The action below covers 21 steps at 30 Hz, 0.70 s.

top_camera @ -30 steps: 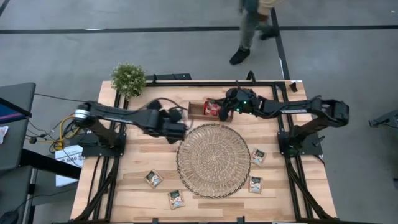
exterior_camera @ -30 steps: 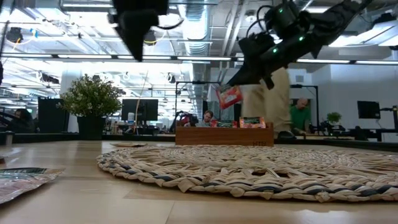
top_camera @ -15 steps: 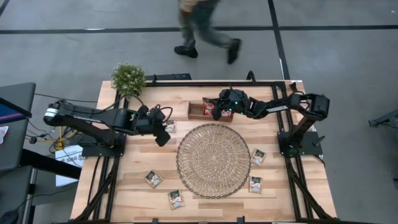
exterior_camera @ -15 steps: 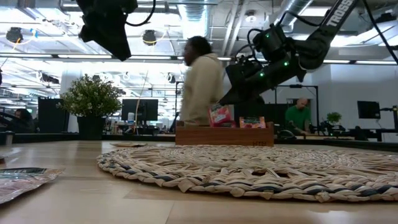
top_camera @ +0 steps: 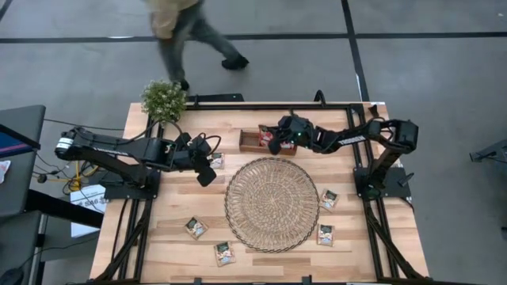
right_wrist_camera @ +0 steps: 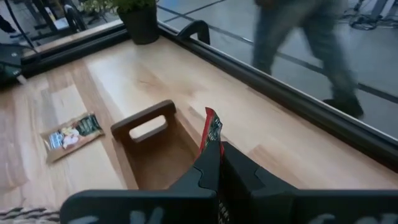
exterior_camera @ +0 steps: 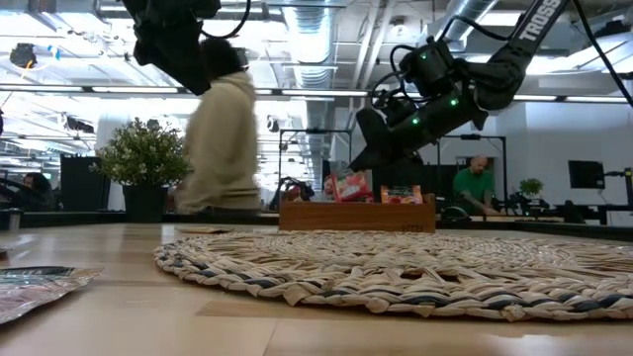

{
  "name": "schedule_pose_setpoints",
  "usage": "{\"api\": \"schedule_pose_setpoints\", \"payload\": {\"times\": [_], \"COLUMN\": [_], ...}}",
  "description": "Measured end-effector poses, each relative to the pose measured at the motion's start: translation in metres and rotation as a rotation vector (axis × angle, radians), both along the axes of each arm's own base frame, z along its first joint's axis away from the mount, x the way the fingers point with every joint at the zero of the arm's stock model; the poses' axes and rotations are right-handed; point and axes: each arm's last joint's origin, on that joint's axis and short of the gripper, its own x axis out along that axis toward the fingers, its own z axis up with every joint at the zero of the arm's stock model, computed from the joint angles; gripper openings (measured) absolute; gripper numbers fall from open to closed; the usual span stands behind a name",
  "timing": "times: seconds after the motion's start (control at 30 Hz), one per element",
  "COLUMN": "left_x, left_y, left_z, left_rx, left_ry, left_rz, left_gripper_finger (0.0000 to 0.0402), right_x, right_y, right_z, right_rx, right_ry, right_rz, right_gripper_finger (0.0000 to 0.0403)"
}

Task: Pick & Place Tea
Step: Put the red tea bag into the middle section of the wooden organizer

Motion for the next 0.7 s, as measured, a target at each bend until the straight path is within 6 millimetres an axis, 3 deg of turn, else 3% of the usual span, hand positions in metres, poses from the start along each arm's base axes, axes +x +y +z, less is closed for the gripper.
{"api": "schedule_pose_setpoints", "payload": {"times": [0.7], "left_x": [0.0003], "left_y": [0.0001], "left_z": [0.0001], "left_rx": [0.041], "left_ry": [0.028], "left_rz": [-0.055], "left_gripper_finger": [0.0126], "right_x": [0.0016], "right_y": [0.0092], "right_z": [-0.0050], "right_rx": [-0.046], "right_ry": [0.066], "right_rz": [-0.057], "right_gripper_finger": [0.0000]}}
